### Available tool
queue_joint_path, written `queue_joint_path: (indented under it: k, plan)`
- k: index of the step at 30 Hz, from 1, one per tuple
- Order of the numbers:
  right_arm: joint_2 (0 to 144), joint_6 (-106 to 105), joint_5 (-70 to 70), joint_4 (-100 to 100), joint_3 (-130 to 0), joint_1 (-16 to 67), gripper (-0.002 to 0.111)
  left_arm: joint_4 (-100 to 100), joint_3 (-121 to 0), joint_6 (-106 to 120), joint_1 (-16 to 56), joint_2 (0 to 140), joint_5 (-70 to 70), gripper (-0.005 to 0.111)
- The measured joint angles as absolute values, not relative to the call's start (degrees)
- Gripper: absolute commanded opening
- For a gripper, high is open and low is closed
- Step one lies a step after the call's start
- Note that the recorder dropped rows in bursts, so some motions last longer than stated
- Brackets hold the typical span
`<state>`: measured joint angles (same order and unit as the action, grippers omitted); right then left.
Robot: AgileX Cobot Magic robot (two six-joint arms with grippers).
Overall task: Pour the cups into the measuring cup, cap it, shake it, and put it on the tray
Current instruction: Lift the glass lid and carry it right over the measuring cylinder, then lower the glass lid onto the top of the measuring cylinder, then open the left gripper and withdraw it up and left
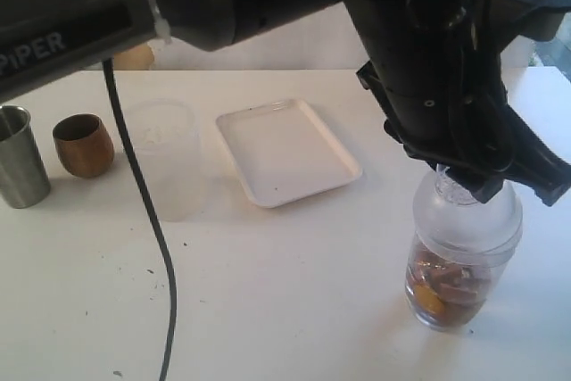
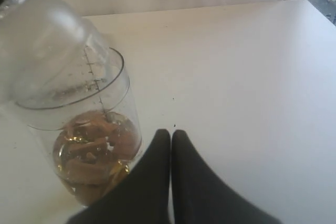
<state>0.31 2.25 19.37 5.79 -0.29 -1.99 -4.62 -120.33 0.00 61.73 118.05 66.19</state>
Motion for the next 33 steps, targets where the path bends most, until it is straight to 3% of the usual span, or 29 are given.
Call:
queue_joint_path:
  k: [7, 9, 15, 17, 33]
  plan:
    - [0.3, 2.3, 19.4, 5.8, -0.3, -2.0, 0.000, -4.4, -120.3, 1.8, 62.1, 118.7, 64.6, 0.002]
    - [0.3, 2.3, 19.4, 5.8, -0.3, -2.0, 0.000, -4.4, -120.3, 2.8, 62.1, 118.7, 65.0, 0.011]
    - [0.3, 2.3, 19.4, 5.8, -0.3, -2.0, 0.000, -4.2, -120.3, 3.3, 62.1, 118.7, 64.5, 0.060]
    - [0.3, 2.3, 19.4, 5.8, -0.3, -2.0, 0.000, -4.2, -120.3, 3.4, 62.1, 118.7, 63.6, 0.067]
    - [0.3, 2.3, 19.4, 5.8, -0.3, -2.0, 0.000, -2.1, -120.3, 4.6, 62.2, 116.9, 59.2, 0.067]
